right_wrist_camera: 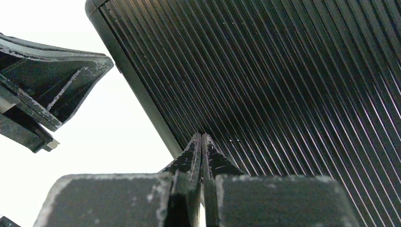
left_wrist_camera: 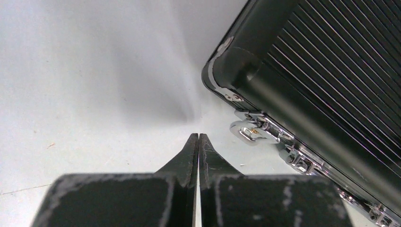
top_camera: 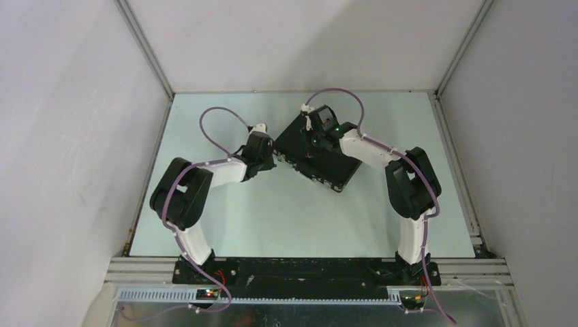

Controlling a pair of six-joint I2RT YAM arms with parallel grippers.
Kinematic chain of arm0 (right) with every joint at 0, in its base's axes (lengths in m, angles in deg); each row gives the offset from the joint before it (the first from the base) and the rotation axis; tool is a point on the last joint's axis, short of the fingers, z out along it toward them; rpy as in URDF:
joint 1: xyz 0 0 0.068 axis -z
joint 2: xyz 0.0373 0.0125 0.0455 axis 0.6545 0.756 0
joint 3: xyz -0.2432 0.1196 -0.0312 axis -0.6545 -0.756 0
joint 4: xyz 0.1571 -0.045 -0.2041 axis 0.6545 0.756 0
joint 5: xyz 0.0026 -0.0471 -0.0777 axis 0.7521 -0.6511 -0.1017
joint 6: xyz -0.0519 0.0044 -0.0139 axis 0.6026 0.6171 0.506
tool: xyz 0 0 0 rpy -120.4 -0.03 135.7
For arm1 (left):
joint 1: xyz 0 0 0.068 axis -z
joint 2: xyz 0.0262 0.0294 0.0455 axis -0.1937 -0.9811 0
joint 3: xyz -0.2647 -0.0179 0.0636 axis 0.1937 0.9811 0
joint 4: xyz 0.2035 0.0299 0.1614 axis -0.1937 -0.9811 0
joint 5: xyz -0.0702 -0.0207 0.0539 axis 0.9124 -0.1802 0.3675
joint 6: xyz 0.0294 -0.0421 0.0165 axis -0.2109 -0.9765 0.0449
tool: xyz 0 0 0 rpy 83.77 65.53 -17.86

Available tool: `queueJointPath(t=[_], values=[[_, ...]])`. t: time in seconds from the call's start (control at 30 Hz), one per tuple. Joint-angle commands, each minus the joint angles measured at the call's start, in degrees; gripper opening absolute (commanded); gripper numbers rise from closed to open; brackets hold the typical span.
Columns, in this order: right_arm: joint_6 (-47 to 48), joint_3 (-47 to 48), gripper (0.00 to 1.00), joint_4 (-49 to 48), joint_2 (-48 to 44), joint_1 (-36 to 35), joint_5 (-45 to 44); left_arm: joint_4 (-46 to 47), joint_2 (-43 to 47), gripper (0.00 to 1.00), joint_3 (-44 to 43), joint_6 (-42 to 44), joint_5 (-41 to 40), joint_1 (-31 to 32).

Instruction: Pack up texas hold em set

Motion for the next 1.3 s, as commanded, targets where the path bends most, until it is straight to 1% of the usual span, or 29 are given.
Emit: queueJointPath(t=[0.0,0.07,0.13,0.2,0.3,0.4,0.5,0.63,0.7,0.77,0.87,1.03,1.1,1.17,1.27], values=[[0.5,-2.2,0.0,3.9,0.6,-0.1,-2.5,1.9,2.6,0.0,-0.7,-0.9,-2.6,-0.4],[0.5,-2.2,0.0,3.9,0.6,-0.1,-2.5,3.0,3.2,0.0,0.2,-1.4,-1.8,-0.4],[0.5,-2.2,0.0,3.8,0.6,0.0,-2.5,2.5,2.0,0.0,-0.9,-1.8,-0.6,-0.4],[0.4,-2.2,0.0,3.8,0.6,0.0,-2.3,2.4,-0.4,0.0,-3.0,-2.6,2.8,-0.3],[0.4,-2.2,0.0,3.7,0.6,-0.1,-2.3,6.5,-3.5,0.0,-4.6,-5.1,6.7,0.7],[0.4,-2.4,0.0,3.6,0.6,0.0,-2.1,7.5,-6.4,0.0,-7.6,-6.4,10.7,1.4],[0.3,-2.8,0.0,3.4,0.4,0.1,-2.1,7.7,-8.4,0.0,-8.5,-6.7,12.0,1.4],[0.4,-3.4,0.0,3.0,0.0,0.4,-1.9,5.8,-5.9,0.0,-6.4,-5.1,9.4,1.4],[0.3,-3.6,0.0,2.9,-0.3,0.6,-1.9,4.9,-3.4,0.0,-4.6,-4.1,5.3,1.3],[0.3,-3.7,0.0,2.8,-0.4,0.6,-1.9,4.3,-0.3,0.0,-2.3,-3.5,3.2,1.3],[0.2,-3.8,0.0,2.6,-0.5,0.5,-1.8,4.5,4.4,0.0,1.6,-3.8,2.6,1.4],[0.2,-3.8,0.0,2.4,-0.3,0.6,-1.6,5.6,6.3,0.0,4.2,-5.3,4.0,1.8],[0.1,-3.8,0.0,2.5,-0.3,0.6,-1.6,6.4,4.4,0.0,1.7,-5.4,5.9,1.8],[0.1,-3.8,0.0,2.5,-0.2,0.6,-1.6,6.1,-1.1,0.0,-2.7,-5.0,7.8,1.8],[0.3,-4.0,0.0,2.6,-0.4,0.6,-1.9,8.1,-5.8,0.0,-7.6,-6.3,11.1,1.5]])
